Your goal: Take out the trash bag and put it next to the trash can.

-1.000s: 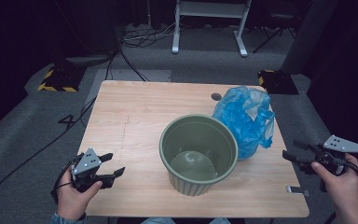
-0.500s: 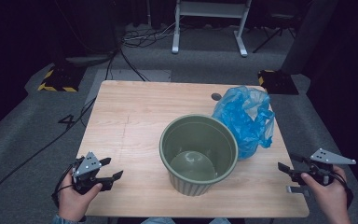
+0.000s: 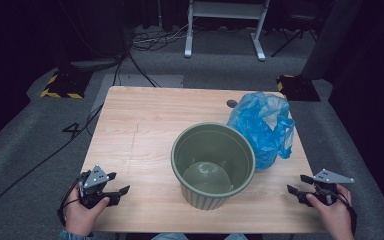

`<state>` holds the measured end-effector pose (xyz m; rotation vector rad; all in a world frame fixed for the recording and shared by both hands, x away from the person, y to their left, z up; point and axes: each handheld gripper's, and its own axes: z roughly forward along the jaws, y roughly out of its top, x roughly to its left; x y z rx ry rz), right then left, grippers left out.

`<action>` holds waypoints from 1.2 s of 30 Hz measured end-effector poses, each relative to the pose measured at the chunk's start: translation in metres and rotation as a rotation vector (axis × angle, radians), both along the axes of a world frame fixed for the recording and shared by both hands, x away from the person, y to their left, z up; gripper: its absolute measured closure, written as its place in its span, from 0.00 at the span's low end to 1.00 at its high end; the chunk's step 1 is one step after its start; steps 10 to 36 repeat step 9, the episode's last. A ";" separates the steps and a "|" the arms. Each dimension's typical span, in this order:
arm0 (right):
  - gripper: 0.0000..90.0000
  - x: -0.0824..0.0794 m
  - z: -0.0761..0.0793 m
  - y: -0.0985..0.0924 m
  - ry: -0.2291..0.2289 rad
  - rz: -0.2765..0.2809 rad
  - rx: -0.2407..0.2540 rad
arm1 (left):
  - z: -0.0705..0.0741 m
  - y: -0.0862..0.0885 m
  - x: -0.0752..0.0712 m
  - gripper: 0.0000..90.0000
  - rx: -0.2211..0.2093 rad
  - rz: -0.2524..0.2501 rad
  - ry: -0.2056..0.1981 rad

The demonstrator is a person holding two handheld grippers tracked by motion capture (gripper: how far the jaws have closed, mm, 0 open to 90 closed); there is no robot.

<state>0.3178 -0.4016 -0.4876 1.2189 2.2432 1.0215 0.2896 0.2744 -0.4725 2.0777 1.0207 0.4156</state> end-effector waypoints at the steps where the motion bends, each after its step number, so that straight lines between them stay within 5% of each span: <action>1: 0.29 0.000 -0.003 0.001 0.004 0.001 -0.007 | -0.002 0.000 0.000 0.34 -0.001 0.000 0.008; 6: 0.25 0.000 -0.016 0.007 0.003 -0.007 -0.005 | -0.010 0.001 0.002 0.33 0.004 -0.002 0.024; 36: 0.25 0.000 -0.016 0.007 0.001 -0.014 -0.008 | -0.015 0.003 0.003 0.32 0.011 -0.003 0.033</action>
